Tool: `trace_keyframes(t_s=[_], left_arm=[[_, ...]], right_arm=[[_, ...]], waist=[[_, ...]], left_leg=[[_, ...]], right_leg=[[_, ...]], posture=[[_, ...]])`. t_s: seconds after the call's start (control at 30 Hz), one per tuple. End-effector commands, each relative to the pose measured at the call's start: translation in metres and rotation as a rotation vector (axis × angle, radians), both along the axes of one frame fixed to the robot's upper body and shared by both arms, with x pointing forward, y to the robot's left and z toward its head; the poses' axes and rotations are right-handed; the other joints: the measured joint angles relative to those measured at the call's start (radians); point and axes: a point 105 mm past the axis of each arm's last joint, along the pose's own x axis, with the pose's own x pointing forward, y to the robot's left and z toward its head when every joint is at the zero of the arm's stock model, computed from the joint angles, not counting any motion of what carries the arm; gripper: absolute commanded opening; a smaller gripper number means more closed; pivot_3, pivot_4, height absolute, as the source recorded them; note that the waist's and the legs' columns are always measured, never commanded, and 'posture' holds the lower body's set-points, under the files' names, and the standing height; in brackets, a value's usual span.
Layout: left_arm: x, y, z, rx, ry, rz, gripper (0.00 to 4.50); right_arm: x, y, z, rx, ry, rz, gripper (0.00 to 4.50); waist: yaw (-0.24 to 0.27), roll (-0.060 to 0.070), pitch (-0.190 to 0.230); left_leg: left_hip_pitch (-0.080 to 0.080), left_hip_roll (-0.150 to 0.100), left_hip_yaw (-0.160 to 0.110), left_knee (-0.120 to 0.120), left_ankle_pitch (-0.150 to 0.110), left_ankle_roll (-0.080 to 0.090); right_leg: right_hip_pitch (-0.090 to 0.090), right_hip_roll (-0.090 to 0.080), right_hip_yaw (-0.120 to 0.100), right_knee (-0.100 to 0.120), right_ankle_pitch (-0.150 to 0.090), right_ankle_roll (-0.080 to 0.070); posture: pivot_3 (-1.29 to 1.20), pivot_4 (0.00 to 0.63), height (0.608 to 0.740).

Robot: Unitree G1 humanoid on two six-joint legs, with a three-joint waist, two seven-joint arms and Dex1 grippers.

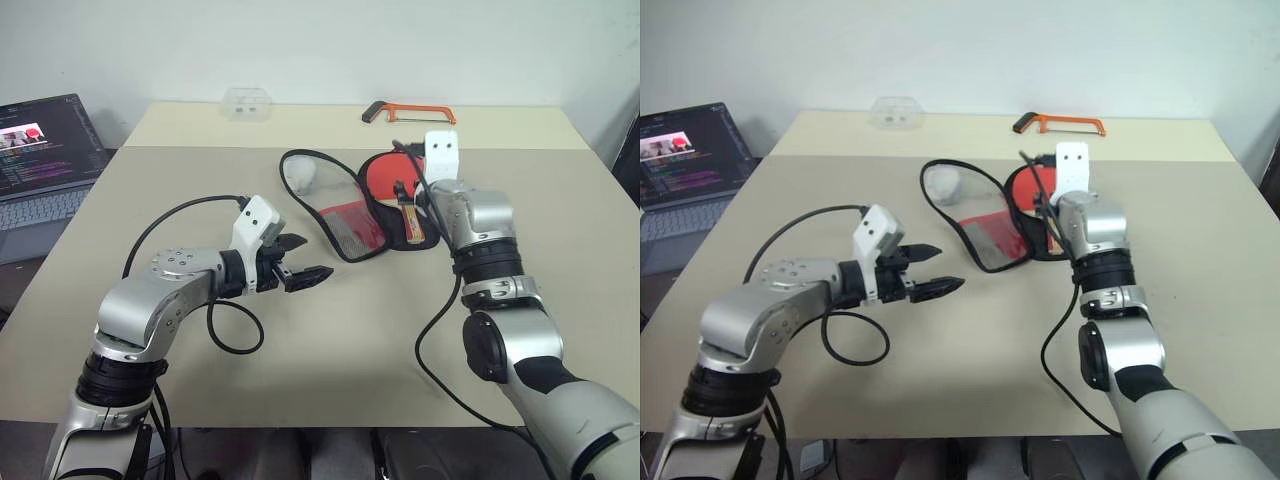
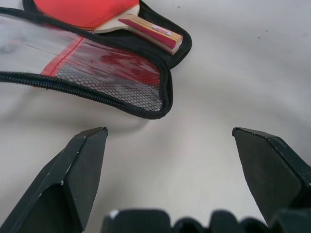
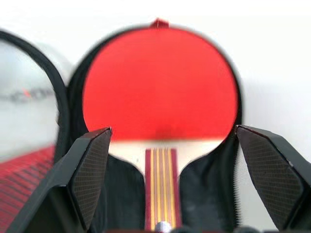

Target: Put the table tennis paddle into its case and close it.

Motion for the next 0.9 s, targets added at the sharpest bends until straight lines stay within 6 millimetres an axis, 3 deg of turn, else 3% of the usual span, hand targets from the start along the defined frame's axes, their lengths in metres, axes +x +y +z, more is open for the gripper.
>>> trace_keyframes(t_s=[0.03,0.2,0.33,0.53,0.67,0.9], left_arm=[[0.005,0.012,0.010,0.026,-0.054,0.009,4.50],[0.047,0.030,-0.011,0.146,-0.056,0.194,4.50],[0.073,0.016,-0.015,0.143,-0.089,0.240,4.50],[0.088,-0.005,-0.020,0.244,-0.184,0.171,4.50],[0.099,-0.016,-0.015,0.258,-0.229,0.151,3.61],[0.107,-0.032,-0.011,0.244,-0.259,0.129,1.02]], right_arm=[[-0.016,-0.007,0.028,-0.018,-0.067,0.044,4.48],[-0.033,-0.033,0.044,-0.145,-0.183,0.181,4.48],[-0.049,-0.038,0.039,-0.216,-0.178,0.354,4.48],[-0.090,-0.035,0.043,-0.209,-0.233,0.703,4.48],[-0.129,-0.039,0.032,-0.213,-0.207,0.965,4.50],[-0.135,-0.039,0.028,-0.171,-0.207,1.023,4.50]], waist=[[0.001,0.000,0.000],[0.013,0.000,0.000],[0.029,0.000,0.000],[0.034,-0.001,0.000],[0.044,-0.001,0.000],[0.045,-0.001,0.000]], left_leg=[[0.000,0.000,0.000,0.000,0.000,0.000],[0.000,-0.002,0.000,0.000,0.000,0.000],[-0.001,-0.002,0.000,0.001,0.000,0.001],[-0.006,-0.002,0.000,0.001,0.000,0.001],[-0.008,-0.002,-0.001,0.002,0.000,0.001],[-0.008,-0.002,-0.002,0.004,0.000,0.001]], right_leg=[[0.000,0.000,0.000,0.000,0.000,0.000],[0.001,0.000,-0.001,-0.001,0.000,0.000],[0.001,0.000,-0.001,-0.002,0.000,0.000],[-0.004,0.001,-0.001,-0.003,0.000,0.000],[-0.004,0.000,-0.003,-0.003,0.000,0.000],[-0.004,0.001,-0.003,0.000,0.000,0.000]], posture=[[0.00,0.150,0.740],[0.00,0.150,0.740],[0.00,0.150,0.740],[0.00,0.150,0.740],[0.00,0.150,0.740],[0.00,0.150,0.740]])
